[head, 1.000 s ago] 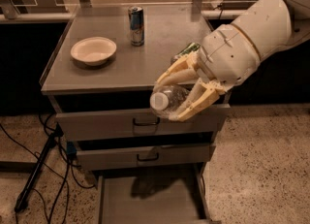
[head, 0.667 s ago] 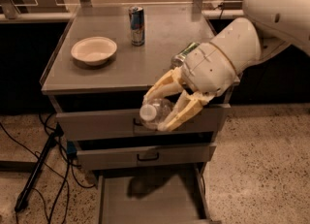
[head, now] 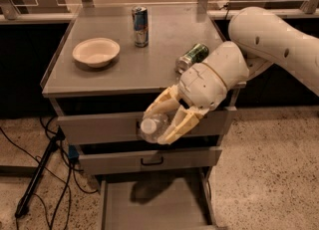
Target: Place water bottle into bottom drawer
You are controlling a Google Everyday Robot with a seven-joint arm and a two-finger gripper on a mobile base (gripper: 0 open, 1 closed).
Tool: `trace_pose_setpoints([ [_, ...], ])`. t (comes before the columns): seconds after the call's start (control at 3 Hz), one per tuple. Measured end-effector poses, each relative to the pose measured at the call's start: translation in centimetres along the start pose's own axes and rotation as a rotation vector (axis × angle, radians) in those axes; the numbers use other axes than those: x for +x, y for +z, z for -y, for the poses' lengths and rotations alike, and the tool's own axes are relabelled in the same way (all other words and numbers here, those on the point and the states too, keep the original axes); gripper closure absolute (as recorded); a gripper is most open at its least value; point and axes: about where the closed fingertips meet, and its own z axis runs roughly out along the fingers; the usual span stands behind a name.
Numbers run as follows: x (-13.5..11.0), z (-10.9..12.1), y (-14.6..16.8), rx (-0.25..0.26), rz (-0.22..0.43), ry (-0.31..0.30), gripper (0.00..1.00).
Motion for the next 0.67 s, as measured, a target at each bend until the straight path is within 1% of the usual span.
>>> trace_pose_setpoints([
  [0.33,1.4,-0.1,1.2,-0.014,0.042,0.020,1.00],
  [0.67,5.2,-1.9,4.4,-0.026,0.120,0.109,1.00],
])
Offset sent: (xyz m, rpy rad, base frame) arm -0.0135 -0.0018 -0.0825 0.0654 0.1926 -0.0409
